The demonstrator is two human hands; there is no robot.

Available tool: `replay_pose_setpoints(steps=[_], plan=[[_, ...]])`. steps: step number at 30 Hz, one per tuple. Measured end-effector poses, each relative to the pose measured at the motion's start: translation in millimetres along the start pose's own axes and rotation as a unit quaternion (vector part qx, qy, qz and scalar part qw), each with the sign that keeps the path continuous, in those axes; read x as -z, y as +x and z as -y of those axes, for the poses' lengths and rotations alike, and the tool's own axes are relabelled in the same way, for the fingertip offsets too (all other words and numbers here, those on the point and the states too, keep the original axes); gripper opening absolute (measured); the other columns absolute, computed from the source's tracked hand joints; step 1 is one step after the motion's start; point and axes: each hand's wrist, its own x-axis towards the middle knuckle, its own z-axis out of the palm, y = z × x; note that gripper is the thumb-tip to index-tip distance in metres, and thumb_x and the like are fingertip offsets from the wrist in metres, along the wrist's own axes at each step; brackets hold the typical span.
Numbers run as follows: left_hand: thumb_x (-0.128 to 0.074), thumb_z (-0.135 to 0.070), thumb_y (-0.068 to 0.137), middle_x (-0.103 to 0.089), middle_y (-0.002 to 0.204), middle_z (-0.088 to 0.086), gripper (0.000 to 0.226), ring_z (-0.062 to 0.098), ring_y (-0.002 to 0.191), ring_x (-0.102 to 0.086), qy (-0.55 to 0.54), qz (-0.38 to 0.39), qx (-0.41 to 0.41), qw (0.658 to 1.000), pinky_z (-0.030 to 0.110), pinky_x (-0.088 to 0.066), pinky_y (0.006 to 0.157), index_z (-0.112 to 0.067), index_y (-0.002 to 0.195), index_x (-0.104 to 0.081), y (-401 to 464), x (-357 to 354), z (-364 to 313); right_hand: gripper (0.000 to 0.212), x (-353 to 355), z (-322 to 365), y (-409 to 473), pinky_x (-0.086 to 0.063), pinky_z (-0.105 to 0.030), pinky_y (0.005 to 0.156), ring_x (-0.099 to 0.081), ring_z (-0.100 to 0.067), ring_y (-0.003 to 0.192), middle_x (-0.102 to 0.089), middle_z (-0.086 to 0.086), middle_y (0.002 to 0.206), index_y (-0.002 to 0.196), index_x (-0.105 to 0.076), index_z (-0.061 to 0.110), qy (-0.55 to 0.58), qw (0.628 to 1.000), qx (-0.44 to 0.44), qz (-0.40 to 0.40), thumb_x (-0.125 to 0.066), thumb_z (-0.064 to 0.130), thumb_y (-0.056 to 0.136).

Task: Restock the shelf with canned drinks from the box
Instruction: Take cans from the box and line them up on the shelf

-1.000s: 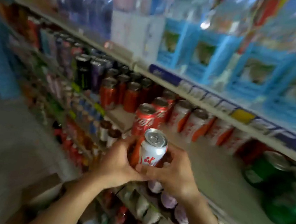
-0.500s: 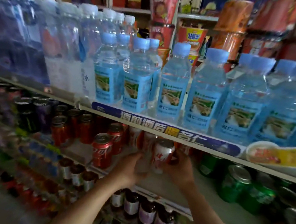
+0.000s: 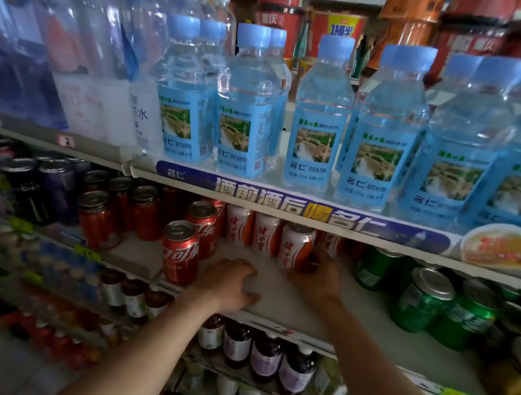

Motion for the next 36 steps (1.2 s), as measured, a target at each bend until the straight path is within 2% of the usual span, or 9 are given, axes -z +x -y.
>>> replay_pose_setpoints(steps=[5, 11, 17, 23, 26, 28, 30, 32, 36], plan=[[-0.064, -0.056, 0.081, -0.047, 0.146, -0.006, 0.065, 0.019, 0.133, -0.045, -0.001, 0.009, 0.003, 1.000, 0.034, -0.038, 0.110, -0.027, 0.137, -0.050, -0.6, -1.6, 0.7, 0.045, -7.8, -1.9, 6.4, -0.049, -0.014, 0.072, -0.064, -0.017, 0.096, -0.069, -0.007, 0.105, 0.113, -0.063, 0.007, 0.008, 0.999, -0.002, -0.039, -0.081, 0.002, 0.073], [-0.059, -0.052, 0.089, -0.039, 0.152, -0.002, 0.065, 0.019, 0.138, -0.038, 0.003, 0.017, -0.003, 1.000, 0.032, -0.031, 0.114, -0.023, 0.144, -0.043, -5.9, -3.6, -1.0, 0.051, -13.6, -7.7, 14.3, -0.055, -0.039, 0.091, -0.066, -0.021, 0.103, -0.071, -0.004, 0.112, 0.114, -0.058, 0.027, -0.014, 0.997, 0.001, -0.073, -0.084, 0.023, 0.071], [-0.053, -0.048, 0.094, -0.032, 0.157, -0.003, 0.062, 0.017, 0.144, -0.030, -0.039, 0.015, 0.009, 0.999, 0.031, -0.025, 0.118, -0.023, 0.148, -0.037, -12.9, -8.4, -4.4, 0.064, -17.9, -12.2, 20.6, -0.054, -0.041, 0.091, -0.065, -0.028, 0.106, -0.069, -0.008, 0.116, 0.130, -0.047, 0.023, -0.048, 0.996, -0.002, -0.080, -0.078, 0.030, 0.075], [-0.064, -0.034, 0.090, -0.061, 0.118, -0.009, 0.033, 0.008, 0.108, -0.059, -0.136, -0.183, -0.055, 0.972, 0.022, -0.049, 0.090, -0.022, 0.120, -0.061, -61.9, -3.5, 3.5, 0.072, -6.5, 11.3, -14.4, -0.048, -0.031, 0.081, -0.063, -0.018, 0.098, -0.066, -0.006, 0.112, 0.139, -0.044, 0.018, -0.039, 0.996, 0.024, -0.080, -0.080, 0.020, 0.077], [-0.063, -0.025, 0.092, -0.065, 0.101, -0.009, 0.016, 0.001, 0.092, -0.061, -0.201, -0.268, -0.031, 0.942, 0.013, -0.049, 0.077, -0.019, 0.106, -0.066, -112.1, -9.0, 18.5, 0.040, -6.2, 48.8, -89.4, -0.049, -0.033, 0.065, -0.065, -0.016, 0.074, -0.063, 0.007, 0.090, 0.119, -0.057, 0.020, 0.012, 0.977, 0.120, -0.176, -0.075, 0.022, 0.083], [-0.061, -0.032, 0.092, -0.064, 0.089, -0.010, 0.014, 0.003, 0.082, -0.062, -0.220, -0.286, 0.074, 0.930, 0.019, -0.051, 0.067, -0.023, 0.102, -0.065, -151.4, -39.0, 51.4, 0.017, -36.8, 64.2, -144.3, -0.050, -0.027, 0.061, -0.062, -0.009, 0.065, -0.061, 0.013, 0.081, 0.100, -0.061, 0.017, 0.067, 0.957, 0.261, -0.108, -0.072, 0.020, 0.087], [-0.063, -0.036, 0.089, -0.064, 0.082, -0.010, 0.012, 0.003, 0.073, -0.061, -0.254, -0.272, 0.201, 0.906, 0.025, -0.053, 0.064, -0.027, 0.098, -0.064, -182.7, -78.2, 85.6, 0.008, -77.7, 53.1, -172.5, -0.046, -0.016, 0.058, -0.060, -0.006, 0.063, -0.062, 0.011, 0.076, 0.090, -0.063, 0.021, 0.078, 0.945, 0.308, 0.073, -0.069, 0.022, 0.086], [-0.066, -0.034, 0.087, -0.066, 0.079, -0.007, 0.013, 0.007, 0.070, -0.062, -0.278, -0.213, 0.343, 0.871, 0.025, -0.049, 0.067, -0.023, 0.094, -0.064, -231.5, -128.5, 118.2, 0.008, -141.0, 17.2, -191.4, -0.048, -0.019, 0.056, -0.062, -0.004, 0.061, -0.064, 0.009, 0.072, 0.088, -0.065, 0.025, 0.019, 0.925, 0.242, 0.292, -0.068, 0.031, 0.084], [-0.056, -0.053, 0.074, -0.068, 0.086, 0.002, 0.047, 0.017, 0.080, -0.066, -0.273, -0.103, 0.480, 0.827, 0.026, -0.041, 0.068, -0.013, 0.097, -0.066, -318.0, -224.9, 158.2, 0.029, -265.6, -85.7, -211.5, -0.050, -0.025, 0.070, -0.058, 0.002, 0.070, -0.063, 0.013, 0.079, 0.098, -0.067, 0.019, -0.117, 0.864, 0.100, 0.479, -0.064, 0.038, 0.077]])
